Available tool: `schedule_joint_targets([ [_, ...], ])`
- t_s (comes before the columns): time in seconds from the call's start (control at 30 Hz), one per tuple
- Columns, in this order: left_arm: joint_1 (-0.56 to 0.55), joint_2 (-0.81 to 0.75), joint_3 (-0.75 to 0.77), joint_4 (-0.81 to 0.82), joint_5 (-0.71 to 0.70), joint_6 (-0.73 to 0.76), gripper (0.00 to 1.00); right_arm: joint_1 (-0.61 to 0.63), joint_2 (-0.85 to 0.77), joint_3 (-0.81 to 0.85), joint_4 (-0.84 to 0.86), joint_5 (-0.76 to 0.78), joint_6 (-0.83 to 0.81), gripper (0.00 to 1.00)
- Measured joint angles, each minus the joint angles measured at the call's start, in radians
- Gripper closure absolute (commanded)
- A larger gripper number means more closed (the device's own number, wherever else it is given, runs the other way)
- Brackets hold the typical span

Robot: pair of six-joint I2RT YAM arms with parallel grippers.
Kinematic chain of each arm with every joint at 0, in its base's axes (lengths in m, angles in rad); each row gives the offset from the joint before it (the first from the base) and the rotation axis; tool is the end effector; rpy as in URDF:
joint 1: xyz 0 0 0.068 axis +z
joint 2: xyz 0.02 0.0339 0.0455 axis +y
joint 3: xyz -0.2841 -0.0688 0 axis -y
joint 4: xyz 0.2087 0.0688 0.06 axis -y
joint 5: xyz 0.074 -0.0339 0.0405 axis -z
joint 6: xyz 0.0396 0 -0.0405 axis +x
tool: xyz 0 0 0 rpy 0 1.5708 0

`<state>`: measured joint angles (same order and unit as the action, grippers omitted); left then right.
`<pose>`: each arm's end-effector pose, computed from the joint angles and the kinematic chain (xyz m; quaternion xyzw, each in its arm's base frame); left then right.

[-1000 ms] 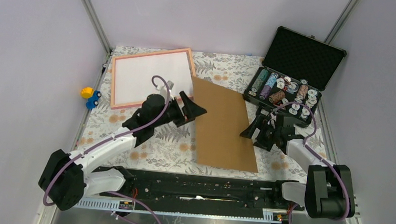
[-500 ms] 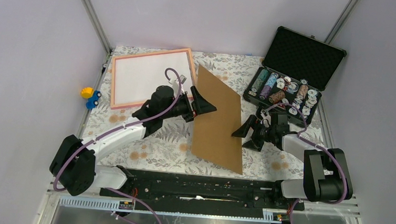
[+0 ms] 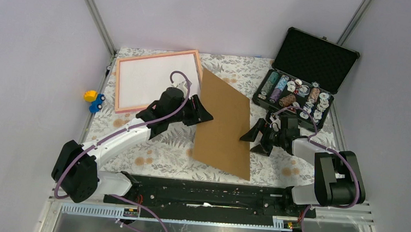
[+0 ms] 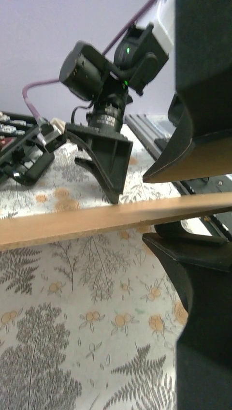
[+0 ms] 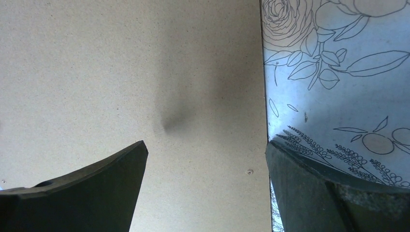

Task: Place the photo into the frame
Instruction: Pick up the photo frame item at the center of the board, then move the photo frame to the center of the board.

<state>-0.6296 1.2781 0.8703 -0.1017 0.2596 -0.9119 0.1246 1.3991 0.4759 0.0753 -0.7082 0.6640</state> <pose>0.1972 -0.1563 0.3031 -0.0555 0.8559 -0.4297 0.2822 0.2092 0.0522 0.1851 0.1156 0.8783 0.4269 0.1816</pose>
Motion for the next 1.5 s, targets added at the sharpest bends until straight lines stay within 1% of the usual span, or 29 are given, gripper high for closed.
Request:
schedule_joint_targets([
  [0.23, 0.0, 0.0, 0.025, -0.086, -0.032, 0.061, 0.82, 0.0, 0.0, 0.0, -0.001, 0.002, -0.005, 0.0],
  [0.37, 0.009, 0.003, 0.063, -0.143, -0.027, 0.095, 1.0, 0.003, -0.001, 0.01, -0.016, 0.013, -0.024, 0.0],
  [0.67, 0.09, 0.003, 0.101, -0.206, 0.056, 0.139, 1.0, 0.006, -0.039, 0.084, -0.141, 0.117, -0.117, 0.0],
  [0.87, 0.107, 0.002, 0.203, -0.312, 0.071, 0.238, 1.0, 0.006, -0.055, 0.116, -0.185, 0.174, -0.159, 0.0],
  [1.0, 0.106, -0.016, 0.269, -0.376, 0.036, 0.319, 1.0, 0.014, -0.056, 0.136, -0.221, 0.225, -0.19, 0.0],
  [1.2, 0.107, -0.08, 0.345, -0.463, -0.042, 0.439, 1.0, 0.075, -0.055, 0.192, -0.259, 0.305, -0.212, 0.0],
  [1.37, 0.107, -0.087, 0.441, -0.533, -0.1, 0.55, 1.0, 0.133, 0.016, 0.259, -0.268, 0.334, -0.191, 0.0],
  [1.5, 0.108, -0.088, 0.524, -0.592, -0.142, 0.605, 1.0, 0.207, 0.092, 0.33, -0.273, 0.396, -0.121, 0.0],
])
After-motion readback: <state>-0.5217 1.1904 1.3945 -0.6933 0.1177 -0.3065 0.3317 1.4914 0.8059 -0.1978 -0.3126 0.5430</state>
